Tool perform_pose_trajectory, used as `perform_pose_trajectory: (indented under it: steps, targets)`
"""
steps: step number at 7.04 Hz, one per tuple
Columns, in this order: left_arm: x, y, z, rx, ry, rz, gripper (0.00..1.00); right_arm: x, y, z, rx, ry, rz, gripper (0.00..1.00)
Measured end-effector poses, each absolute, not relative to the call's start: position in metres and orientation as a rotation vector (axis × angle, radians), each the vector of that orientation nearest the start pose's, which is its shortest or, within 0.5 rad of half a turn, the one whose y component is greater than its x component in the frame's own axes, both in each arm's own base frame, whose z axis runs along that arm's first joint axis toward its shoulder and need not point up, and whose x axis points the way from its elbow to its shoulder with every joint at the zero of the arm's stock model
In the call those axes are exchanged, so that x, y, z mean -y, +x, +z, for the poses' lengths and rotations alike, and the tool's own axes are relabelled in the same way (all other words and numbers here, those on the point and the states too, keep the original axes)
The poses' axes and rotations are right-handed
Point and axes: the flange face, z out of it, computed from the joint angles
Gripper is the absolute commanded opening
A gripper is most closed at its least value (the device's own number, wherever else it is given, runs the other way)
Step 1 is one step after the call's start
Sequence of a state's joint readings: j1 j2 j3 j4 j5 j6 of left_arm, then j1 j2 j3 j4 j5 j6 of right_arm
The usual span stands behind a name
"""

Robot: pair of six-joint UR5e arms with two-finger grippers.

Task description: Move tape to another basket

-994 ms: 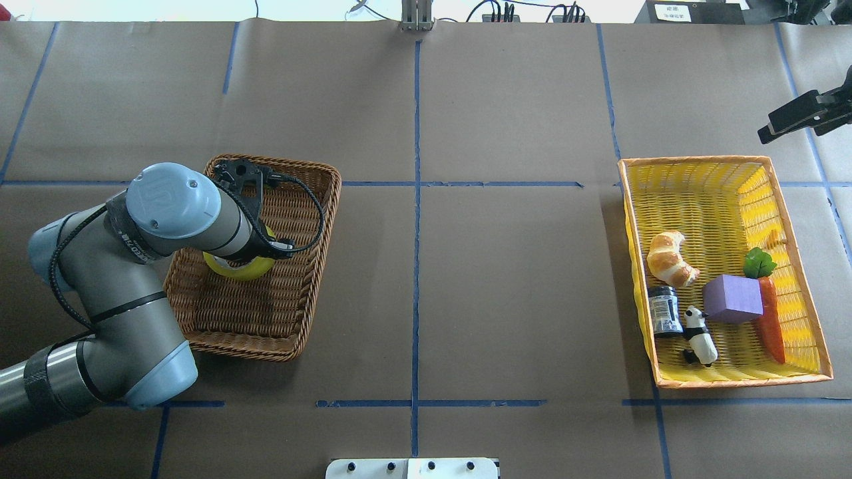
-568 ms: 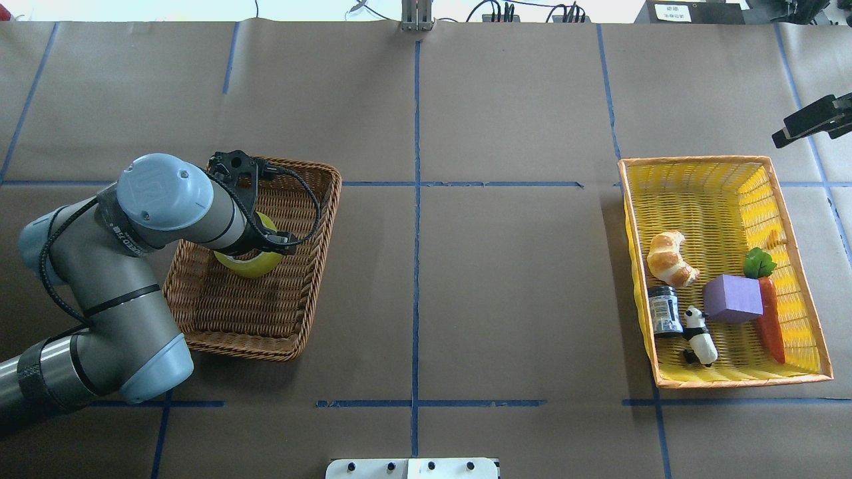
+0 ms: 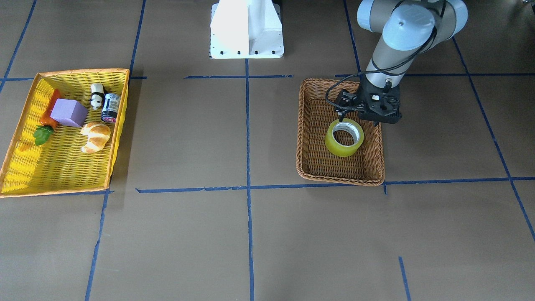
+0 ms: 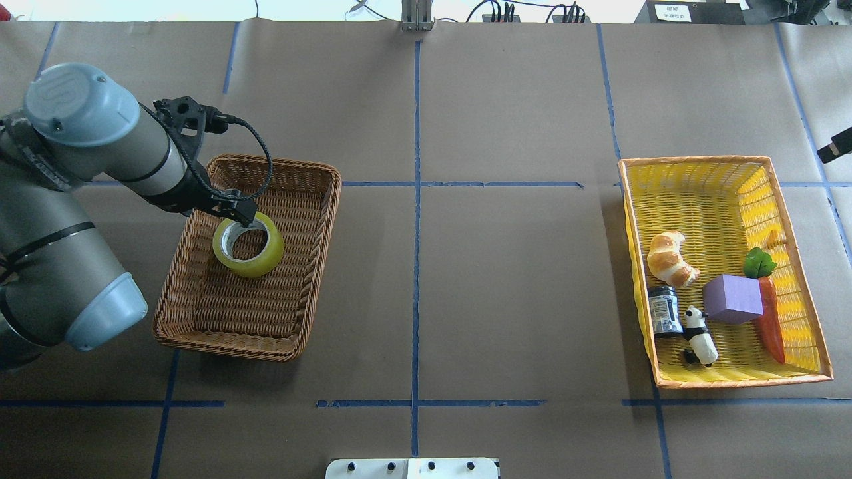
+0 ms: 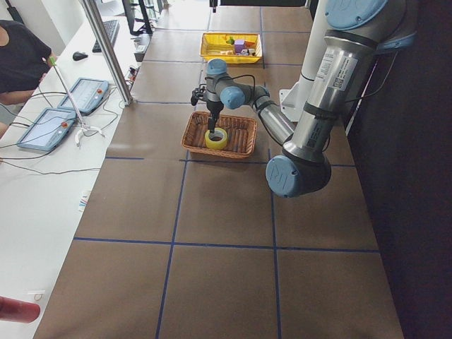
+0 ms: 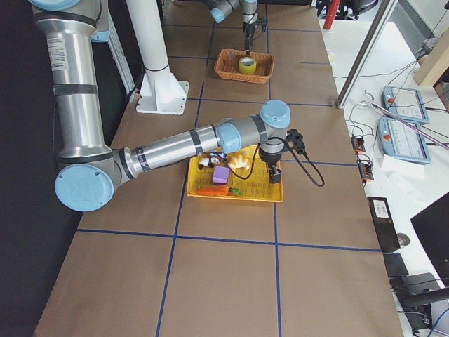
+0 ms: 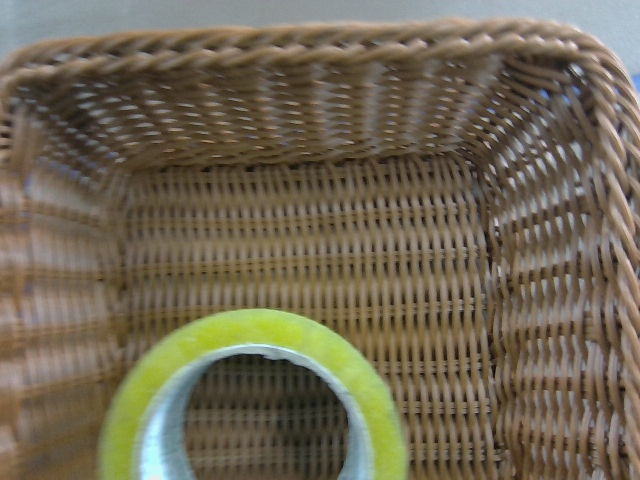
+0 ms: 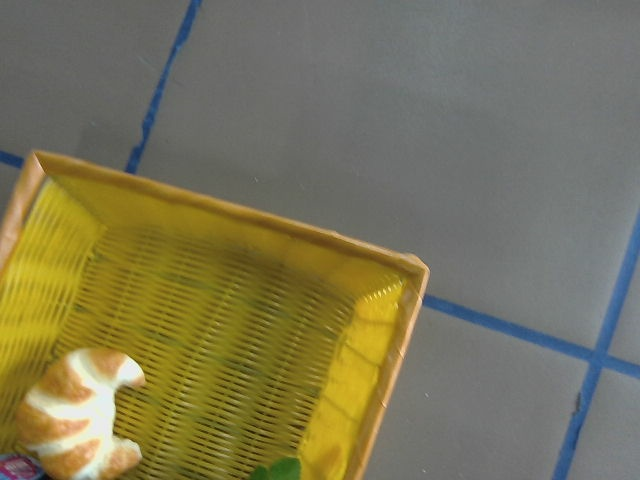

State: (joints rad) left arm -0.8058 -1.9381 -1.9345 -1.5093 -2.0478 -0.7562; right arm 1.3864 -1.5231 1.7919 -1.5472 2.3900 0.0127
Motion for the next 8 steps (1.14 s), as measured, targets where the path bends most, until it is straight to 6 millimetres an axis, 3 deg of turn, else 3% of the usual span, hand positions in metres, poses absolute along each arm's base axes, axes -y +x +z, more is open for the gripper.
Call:
perform_pose_trajectory:
  steps: [1,2,3,6,8]
  targets:
    - [0.49,0.299,0.311,-0.783,0.148,0.195,1.0,0.5,-0.01,0.555,0.865,0.173,-0.279,1.0]
    - [0.5,0.257,0.329,-0.797,0.127,0.212,1.0,0.482,0.015,0.586,0.887,0.154,-0.251,1.0]
    - [0.506,0.215,0.354,-0.811,0.108,0.215,1.0,0.47,0.031,0.602,0.893,0.142,-0.219,1.0]
    - [0.497,0.094,0.46,-0.801,0.065,0.194,1.0,0.455,0.048,0.63,0.835,0.104,-0.169,1.0]
    - [0.495,0.036,0.533,-0.785,0.038,0.201,1.0,0.449,0.055,0.649,0.787,0.038,-0.128,1.0]
